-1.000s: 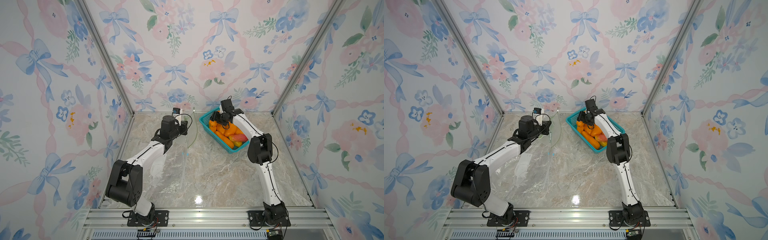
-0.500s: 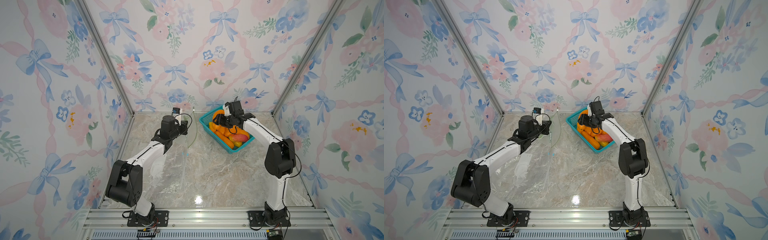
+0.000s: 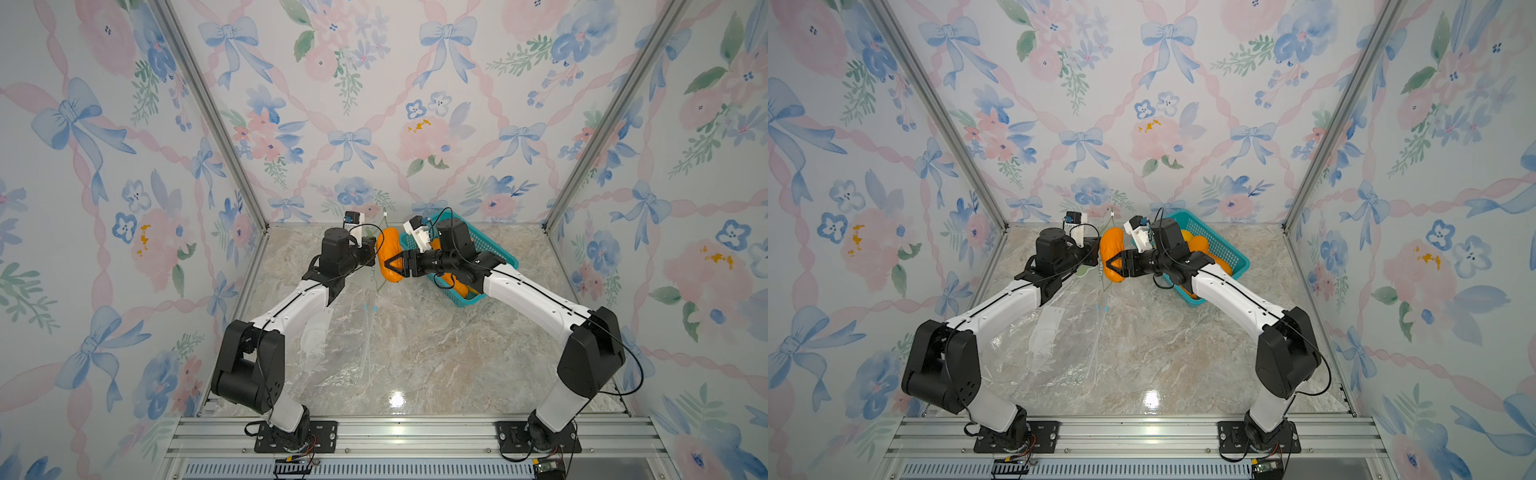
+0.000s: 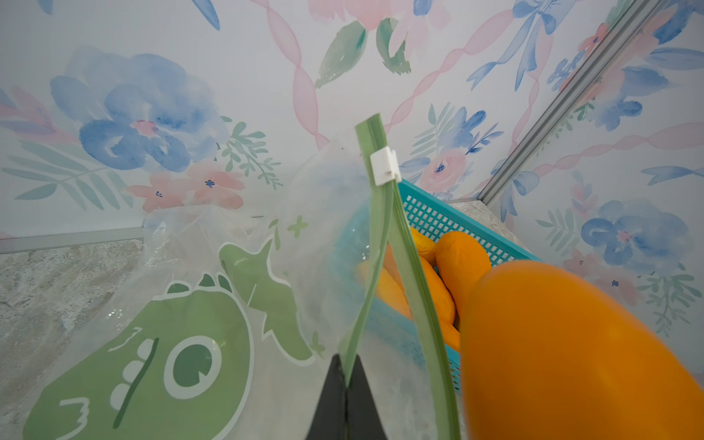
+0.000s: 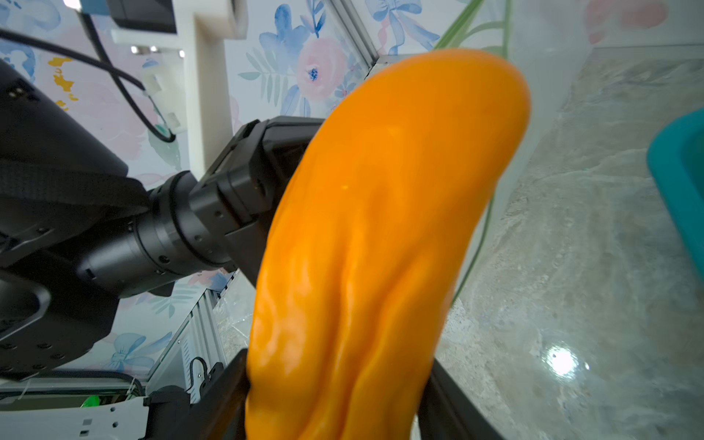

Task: Place the mango in a zip-top bag and seal the zipper
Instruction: Place the mango in the zipper food storage bag.

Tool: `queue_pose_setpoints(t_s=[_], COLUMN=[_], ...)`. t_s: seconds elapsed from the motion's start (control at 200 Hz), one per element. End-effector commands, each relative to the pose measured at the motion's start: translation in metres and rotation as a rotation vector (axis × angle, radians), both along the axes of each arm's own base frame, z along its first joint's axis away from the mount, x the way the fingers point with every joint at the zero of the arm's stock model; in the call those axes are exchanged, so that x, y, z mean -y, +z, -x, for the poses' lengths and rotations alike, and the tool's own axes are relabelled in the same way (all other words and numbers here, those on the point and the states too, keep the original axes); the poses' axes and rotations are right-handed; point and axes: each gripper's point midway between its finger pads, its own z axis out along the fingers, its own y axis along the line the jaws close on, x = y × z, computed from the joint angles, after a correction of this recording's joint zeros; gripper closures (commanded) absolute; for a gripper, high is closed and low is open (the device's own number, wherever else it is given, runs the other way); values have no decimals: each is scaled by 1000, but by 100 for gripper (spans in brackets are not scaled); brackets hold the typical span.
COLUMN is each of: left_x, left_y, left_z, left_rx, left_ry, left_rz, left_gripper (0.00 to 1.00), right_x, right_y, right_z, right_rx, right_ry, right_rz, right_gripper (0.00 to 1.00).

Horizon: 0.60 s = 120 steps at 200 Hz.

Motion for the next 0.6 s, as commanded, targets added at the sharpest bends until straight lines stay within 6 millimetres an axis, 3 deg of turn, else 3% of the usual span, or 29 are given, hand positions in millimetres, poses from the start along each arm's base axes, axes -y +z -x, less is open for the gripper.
queue_pose_setpoints(t_s=[0.0, 0.38, 0.595], left_x=[5, 4, 15], left_y=[13, 22, 24], left_z=[-4, 5, 20], left_rx=[34, 57, 63], left_ry=[-20, -40, -125], left_rz=[8, 3, 13], left_gripper=[100, 100, 100], right_x=[-9, -10, 6], right_y=[2, -44, -51], right_z=[12, -16, -46], right_rx=[16, -92, -136], right_ry=[78, 24, -80], right_rz=[-4, 48, 37], right_gripper=[79, 79, 79])
